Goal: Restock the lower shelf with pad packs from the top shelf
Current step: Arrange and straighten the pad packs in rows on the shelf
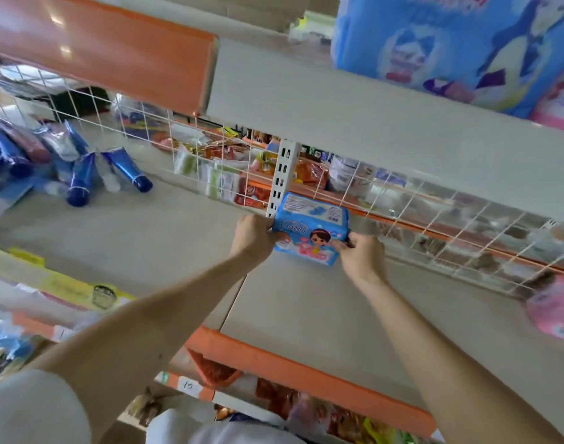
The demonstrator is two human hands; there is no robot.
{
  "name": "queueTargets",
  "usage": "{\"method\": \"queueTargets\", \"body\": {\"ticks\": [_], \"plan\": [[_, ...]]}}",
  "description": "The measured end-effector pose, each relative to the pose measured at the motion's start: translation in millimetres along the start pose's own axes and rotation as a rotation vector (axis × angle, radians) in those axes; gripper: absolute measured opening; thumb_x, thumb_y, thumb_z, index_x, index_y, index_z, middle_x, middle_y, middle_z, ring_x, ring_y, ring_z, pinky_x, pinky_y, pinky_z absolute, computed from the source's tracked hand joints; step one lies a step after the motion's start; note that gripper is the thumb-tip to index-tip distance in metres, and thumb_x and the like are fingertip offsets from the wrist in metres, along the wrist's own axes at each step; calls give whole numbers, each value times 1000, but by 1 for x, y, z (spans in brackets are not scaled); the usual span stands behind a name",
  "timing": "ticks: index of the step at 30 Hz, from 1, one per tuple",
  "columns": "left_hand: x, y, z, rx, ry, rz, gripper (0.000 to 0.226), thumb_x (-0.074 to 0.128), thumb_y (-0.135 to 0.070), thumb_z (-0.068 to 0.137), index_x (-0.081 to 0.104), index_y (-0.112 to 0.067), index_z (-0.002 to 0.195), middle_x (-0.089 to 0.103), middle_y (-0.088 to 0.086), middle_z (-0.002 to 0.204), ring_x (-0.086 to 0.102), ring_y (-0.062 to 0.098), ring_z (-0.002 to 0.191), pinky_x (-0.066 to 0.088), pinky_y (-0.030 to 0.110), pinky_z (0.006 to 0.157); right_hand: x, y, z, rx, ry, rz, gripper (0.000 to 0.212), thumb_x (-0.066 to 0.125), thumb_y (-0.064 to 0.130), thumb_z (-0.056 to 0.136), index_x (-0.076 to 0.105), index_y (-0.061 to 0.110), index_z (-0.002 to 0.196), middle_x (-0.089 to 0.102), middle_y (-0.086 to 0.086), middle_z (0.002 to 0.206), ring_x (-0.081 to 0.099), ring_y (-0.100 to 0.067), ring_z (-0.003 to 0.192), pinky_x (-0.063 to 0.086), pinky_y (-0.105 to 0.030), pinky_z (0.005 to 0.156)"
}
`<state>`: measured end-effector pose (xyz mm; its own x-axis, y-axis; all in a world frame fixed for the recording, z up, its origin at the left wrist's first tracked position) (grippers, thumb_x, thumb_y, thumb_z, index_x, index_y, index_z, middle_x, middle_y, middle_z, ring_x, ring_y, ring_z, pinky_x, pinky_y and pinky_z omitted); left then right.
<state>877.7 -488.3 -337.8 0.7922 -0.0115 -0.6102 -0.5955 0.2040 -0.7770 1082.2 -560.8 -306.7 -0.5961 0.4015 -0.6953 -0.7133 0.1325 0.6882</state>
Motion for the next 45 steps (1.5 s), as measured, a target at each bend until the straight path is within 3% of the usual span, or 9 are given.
{"method": "queueTargets", "body": {"ticks": [8, 11, 13, 18, 26, 30, 33, 39, 45], "plan": [[11, 9, 27, -22, 50, -32, 27, 77, -22, 85, 77, -5, 106, 57, -3, 68, 48, 7, 56, 33, 15, 48, 17, -7, 22, 96, -22, -36, 15, 70, 13, 91, 72, -3, 91, 67, -8, 80, 54, -17, 71, 32, -22, 45], [11, 8, 38, -31, 56, -28, 30, 81, -22, 82, 77, -7, 107, 62, 0, 77, 55, 14, 65, 41, 19, 58, 19, -7, 32, 111, -17, -97, 18, 70, 15, 91, 71, -3, 86, 62, -6, 74, 51, -18, 67, 29, -16, 43], [13, 11, 45, -43, 60, -13, 31, 82, -24, 81, 78, -7, 106, 65, 3, 82, 56, 16, 68, 41, 20, 57, 22, -7, 35, 111, -16, -129, 19, 70, 14, 91, 72, -5, 87, 62, -8, 74, 53, -19, 67, 31, -26, 46], [14, 4, 44, -47, 29, 75, 36, 81, -28, 82, 72, 1, 102, 68, 12, 97, 61, 23, 77, 51, 34, 64, 26, -9, 37, 153, -36, -236, 17, 64, 13, 93, 73, -2, 95, 72, -21, 94, 60, -25, 77, 33, -26, 62], [-2, 5, 6, -1, 33, 339, 47, 61, -58, 90, 61, -11, 86, 63, 6, 90, 60, 28, 80, 48, 35, 63, 15, -5, 1, 233, -31, -381, 47, 55, 53, 94, 58, 15, 121, 65, -13, 124, 61, -36, 111, 47, -38, 79], [-4, 0, -31, 212, 20, 445, 45, 48, -57, 96, 65, -23, 121, 67, 1, 122, 61, 27, 107, 49, 36, 80, 13, -8, -38, 167, -2, -360, 73, 54, 49, 96, 29, 13, 154, 42, -14, 153, 43, -34, 137, 40, -42, 105], [3, -6, -57, 350, 68, 491, 61, 48, -59, 95, 45, -23, 144, 37, 0, 156, 40, 24, 136, 41, 42, 101, 8, -11, -62, 43, 19, -368, 84, 58, 43, 95, 13, 10, 158, 23, -12, 163, 28, -30, 147, 28, -42, 117], [-1, -32, -96, 460, 50, 572, 81, 38, -70, 90, 29, -20, 153, 25, 4, 162, 32, 27, 145, 33, 46, 113, -24, -11, -95, -152, -69, -318, 93, 65, 33, 91, 6, 7, 158, 15, -13, 165, 21, -36, 149, 23, -49, 120], [17, -64, -144, 452, 78, 639, 82, 30, -75, 89, 21, -28, 155, 15, -1, 166, 22, 26, 149, 23, 52, 119, -59, -30, -136, -195, -83, -249, 89, 49, 49, 92, 3, 12, 158, 4, -13, 166, 10, -29, 153, 18, -49, 121]]}}
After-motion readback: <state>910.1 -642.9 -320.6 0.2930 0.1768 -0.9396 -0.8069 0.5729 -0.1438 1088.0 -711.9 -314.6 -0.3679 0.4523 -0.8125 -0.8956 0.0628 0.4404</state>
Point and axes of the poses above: each hand's wrist, its own z-axis towards the middle knuckle, its own x-axis out of the palm, y = z × x, the point moved 4 cm from there along z, towards the middle knuckle
